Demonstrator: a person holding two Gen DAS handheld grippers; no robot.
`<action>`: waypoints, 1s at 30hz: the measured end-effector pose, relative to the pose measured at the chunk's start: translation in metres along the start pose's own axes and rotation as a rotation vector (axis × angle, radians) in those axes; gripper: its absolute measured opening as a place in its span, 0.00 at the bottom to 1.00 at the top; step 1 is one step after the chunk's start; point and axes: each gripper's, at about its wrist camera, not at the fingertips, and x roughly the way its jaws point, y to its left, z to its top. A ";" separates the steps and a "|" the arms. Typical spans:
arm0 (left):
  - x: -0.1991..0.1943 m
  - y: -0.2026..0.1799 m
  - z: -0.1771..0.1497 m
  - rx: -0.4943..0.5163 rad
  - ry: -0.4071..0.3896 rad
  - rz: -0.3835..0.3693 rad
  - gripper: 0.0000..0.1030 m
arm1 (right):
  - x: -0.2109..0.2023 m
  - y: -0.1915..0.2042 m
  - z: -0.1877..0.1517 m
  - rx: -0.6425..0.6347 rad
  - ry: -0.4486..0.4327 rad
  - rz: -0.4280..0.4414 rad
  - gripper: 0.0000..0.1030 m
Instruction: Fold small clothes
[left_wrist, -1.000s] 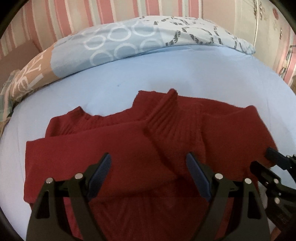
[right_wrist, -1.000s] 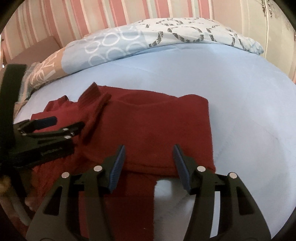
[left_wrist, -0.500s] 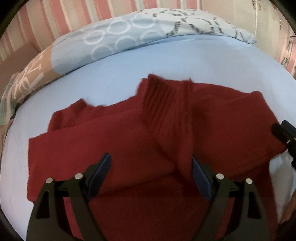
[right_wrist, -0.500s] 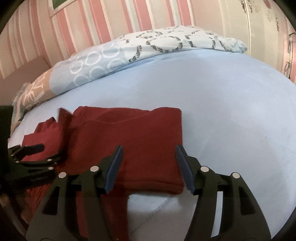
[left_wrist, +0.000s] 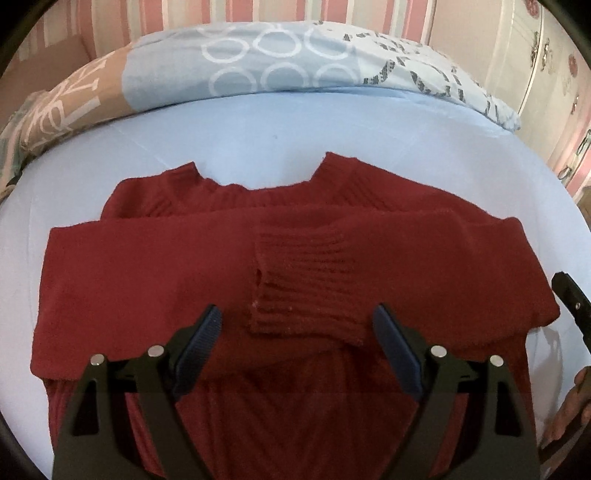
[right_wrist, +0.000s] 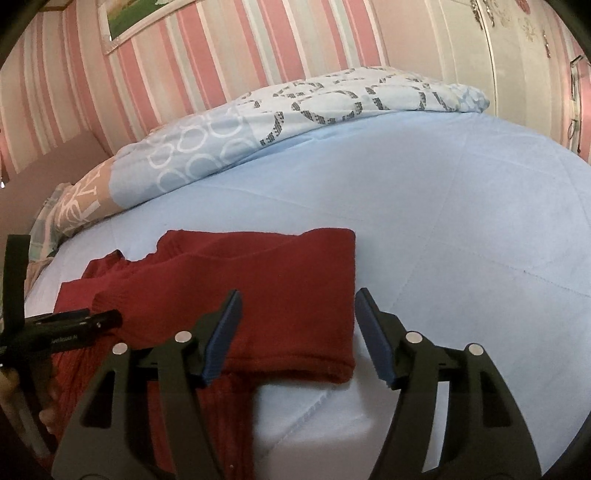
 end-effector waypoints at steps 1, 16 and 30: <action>0.001 -0.001 0.001 0.003 -0.001 -0.002 0.81 | 0.001 0.001 -0.001 -0.004 0.002 -0.002 0.63; -0.021 -0.013 0.010 0.143 -0.088 -0.022 0.15 | 0.007 0.010 -0.001 -0.015 0.078 -0.005 0.75; -0.043 0.093 0.012 0.097 -0.085 0.097 0.15 | 0.017 0.080 0.016 -0.088 0.169 0.015 0.88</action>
